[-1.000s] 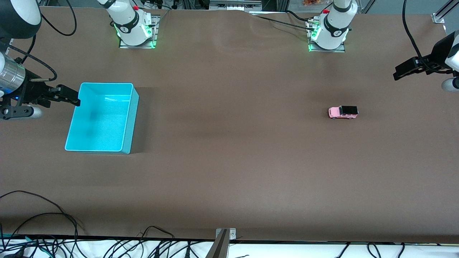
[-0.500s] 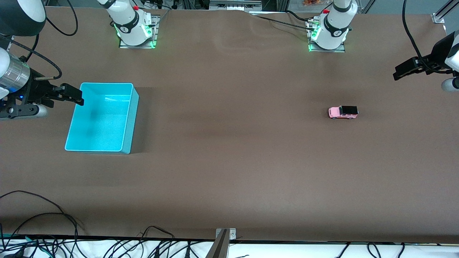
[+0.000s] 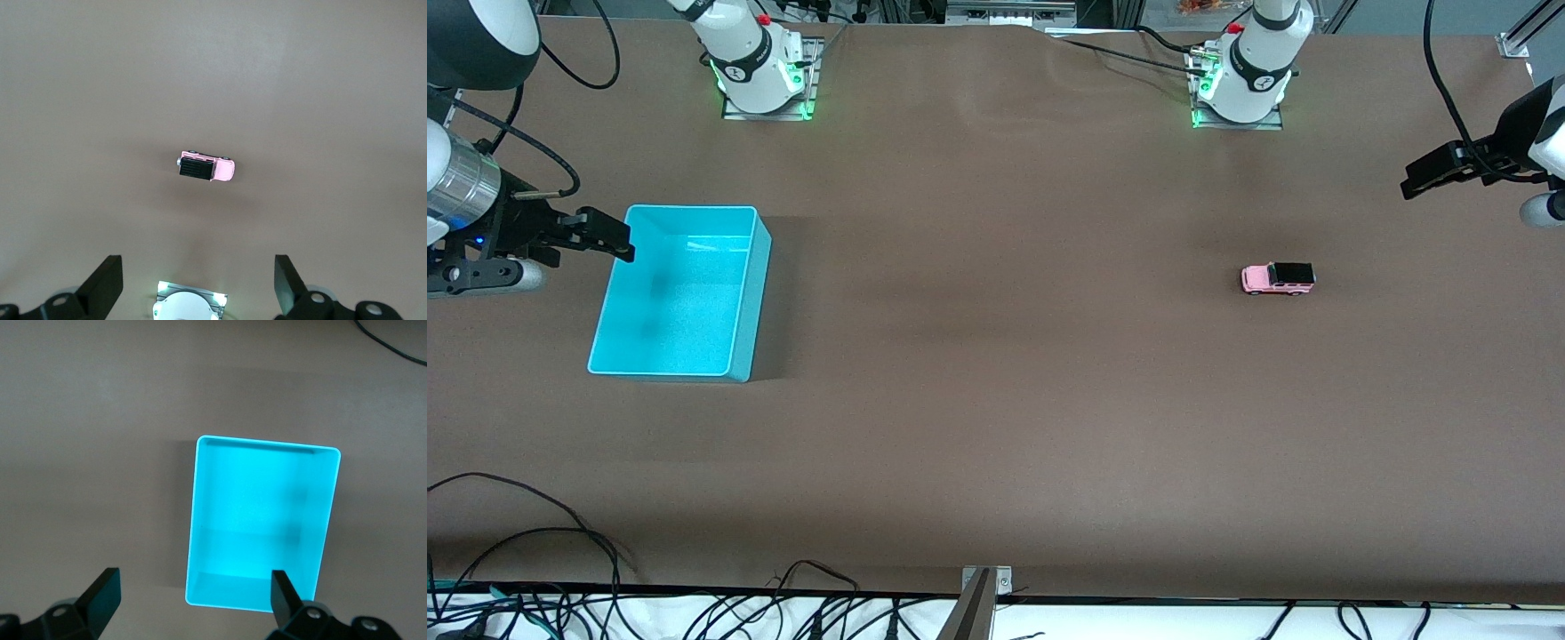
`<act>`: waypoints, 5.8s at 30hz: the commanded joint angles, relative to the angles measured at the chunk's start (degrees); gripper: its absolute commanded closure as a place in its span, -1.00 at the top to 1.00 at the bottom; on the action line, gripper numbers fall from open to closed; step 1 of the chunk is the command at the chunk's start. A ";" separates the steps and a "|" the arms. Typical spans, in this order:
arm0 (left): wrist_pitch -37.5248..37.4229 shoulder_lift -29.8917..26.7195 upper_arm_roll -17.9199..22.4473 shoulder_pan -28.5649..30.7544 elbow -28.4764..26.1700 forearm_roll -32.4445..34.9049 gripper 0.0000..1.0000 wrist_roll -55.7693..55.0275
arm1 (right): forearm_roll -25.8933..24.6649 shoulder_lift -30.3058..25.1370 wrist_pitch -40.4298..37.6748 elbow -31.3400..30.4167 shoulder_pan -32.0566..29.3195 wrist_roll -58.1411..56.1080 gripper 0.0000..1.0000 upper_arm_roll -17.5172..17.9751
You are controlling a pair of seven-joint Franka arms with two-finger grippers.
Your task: Wind and store pink jeep toy
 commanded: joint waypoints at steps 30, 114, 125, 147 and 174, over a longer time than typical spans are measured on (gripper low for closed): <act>-0.71 -0.10 -0.10 0.28 0.18 -0.91 1.00 0.55 | -0.59 0.08 -0.14 0.75 -0.06 0.64 1.00 0.16; 52.11 3.59 0.78 4.59 -50.62 2.69 1.00 21.81 | -0.59 0.17 -0.32 0.66 -0.24 0.64 1.00 0.07; 52.20 4.47 0.52 4.50 -50.80 3.31 1.00 47.02 | -0.59 0.17 -0.32 0.66 -0.24 0.64 1.00 0.07; 66.52 5.34 -1.24 4.68 -59.15 3.57 1.00 77.54 | -0.68 0.17 -0.23 0.66 -0.24 0.64 1.00 0.07; 77.25 8.16 -1.24 5.29 -62.22 12.62 0.88 81.85 | -0.68 0.26 -0.14 0.75 -0.32 0.64 1.00 -0.02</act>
